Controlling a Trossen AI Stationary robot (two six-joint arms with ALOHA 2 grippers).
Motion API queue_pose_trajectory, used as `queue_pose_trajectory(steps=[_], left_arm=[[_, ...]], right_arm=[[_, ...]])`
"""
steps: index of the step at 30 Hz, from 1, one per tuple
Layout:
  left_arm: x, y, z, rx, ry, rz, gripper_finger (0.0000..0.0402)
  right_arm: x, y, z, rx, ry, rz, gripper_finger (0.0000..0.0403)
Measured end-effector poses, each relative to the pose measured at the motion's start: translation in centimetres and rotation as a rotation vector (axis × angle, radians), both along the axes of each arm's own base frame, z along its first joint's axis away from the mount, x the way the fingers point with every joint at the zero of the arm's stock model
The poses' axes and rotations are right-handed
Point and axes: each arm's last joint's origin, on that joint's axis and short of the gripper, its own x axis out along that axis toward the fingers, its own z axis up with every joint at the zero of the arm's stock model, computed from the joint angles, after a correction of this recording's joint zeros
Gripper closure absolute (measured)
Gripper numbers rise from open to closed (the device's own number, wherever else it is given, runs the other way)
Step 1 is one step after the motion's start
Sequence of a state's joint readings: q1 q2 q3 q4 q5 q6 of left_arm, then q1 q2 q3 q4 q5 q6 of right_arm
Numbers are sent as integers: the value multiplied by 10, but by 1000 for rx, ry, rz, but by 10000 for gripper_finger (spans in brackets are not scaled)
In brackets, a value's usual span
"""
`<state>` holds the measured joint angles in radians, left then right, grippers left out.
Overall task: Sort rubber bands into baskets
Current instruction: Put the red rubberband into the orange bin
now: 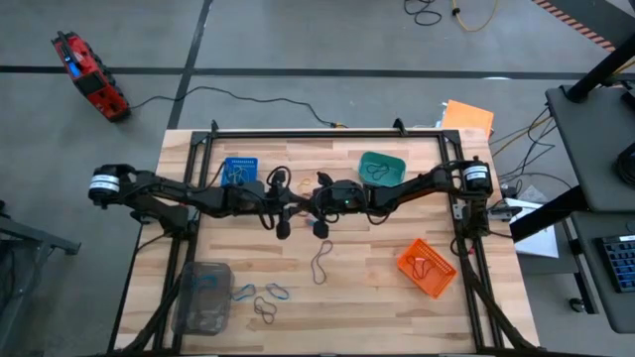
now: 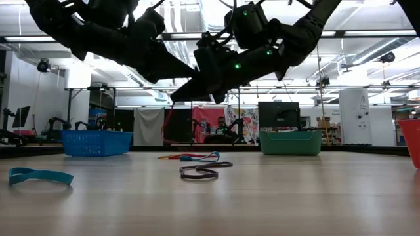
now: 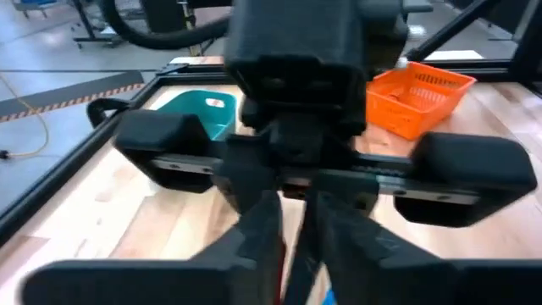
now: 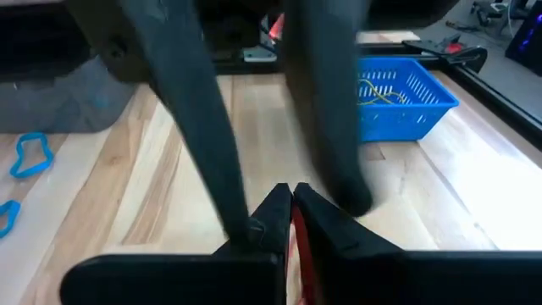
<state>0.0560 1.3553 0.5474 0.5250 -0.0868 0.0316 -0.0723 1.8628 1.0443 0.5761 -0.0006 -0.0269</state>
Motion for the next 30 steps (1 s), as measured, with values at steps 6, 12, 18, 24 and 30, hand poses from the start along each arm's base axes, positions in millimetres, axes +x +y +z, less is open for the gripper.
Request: queue_pose_trajectory(steps=[6,12,18,24,30], left_arm=[[-4,2,3,36,21,68,249],[-14,2,15,80,19,69,201],[-29,3,30,101,9,123,194],[-44,5,37,133,58,230,193],[-47,5,36,136,85,241,193]], right_arm=[[-4,0,-1,5,62,0,394],[-15,1,16,-4,158,7,394],[-37,4,59,-12,178,16,394],[-75,11,113,118,251,102,394],[-111,31,151,368,389,307,394]])
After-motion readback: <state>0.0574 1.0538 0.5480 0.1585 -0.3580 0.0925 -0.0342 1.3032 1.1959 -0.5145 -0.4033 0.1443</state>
